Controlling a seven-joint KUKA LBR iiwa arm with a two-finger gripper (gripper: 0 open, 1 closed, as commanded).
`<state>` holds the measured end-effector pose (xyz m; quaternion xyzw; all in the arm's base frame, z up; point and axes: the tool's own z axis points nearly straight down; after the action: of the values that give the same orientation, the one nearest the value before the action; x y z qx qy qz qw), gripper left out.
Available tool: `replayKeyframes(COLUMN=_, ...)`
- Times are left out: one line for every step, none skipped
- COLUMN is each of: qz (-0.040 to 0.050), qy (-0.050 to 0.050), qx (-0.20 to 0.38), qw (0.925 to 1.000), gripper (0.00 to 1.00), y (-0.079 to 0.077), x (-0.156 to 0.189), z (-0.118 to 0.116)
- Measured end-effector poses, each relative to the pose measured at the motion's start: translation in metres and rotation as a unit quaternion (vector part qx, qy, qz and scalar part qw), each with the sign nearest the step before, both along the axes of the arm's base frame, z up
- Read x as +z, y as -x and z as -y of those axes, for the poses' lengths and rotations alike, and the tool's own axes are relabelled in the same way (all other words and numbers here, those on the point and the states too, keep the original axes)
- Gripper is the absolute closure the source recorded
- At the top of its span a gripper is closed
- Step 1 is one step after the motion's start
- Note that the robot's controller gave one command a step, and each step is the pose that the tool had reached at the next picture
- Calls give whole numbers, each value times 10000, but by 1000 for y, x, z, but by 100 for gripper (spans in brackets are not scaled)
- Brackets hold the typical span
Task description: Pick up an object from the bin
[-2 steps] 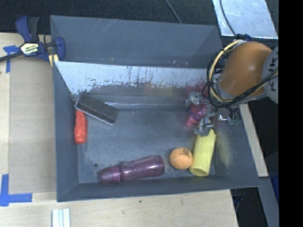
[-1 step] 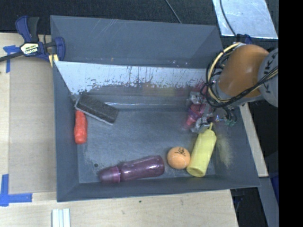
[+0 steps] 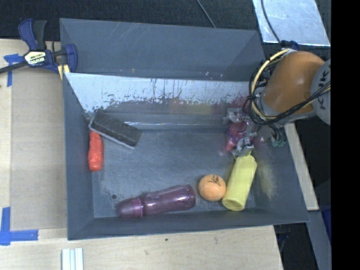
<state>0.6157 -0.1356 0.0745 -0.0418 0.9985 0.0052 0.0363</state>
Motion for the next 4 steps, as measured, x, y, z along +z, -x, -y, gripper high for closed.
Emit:
replayKeyframes(qz=-15, qy=-49, qx=-471, qw=9989, gripper=0, y=-3, x=-1, z=-5)
replayKeyframes(qz=1, qy=-91, qx=-12, qw=10000, gripper=0, y=-5, x=-1, z=6)
replayKeyframes(qz=-10, qy=-106, qx=-157, qw=9998, gripper=0, y=-6, x=-2, z=5)
replayKeyframes(qz=42, qy=-169, qx=-39, qw=9998, gripper=100, y=0, x=-1, z=12)
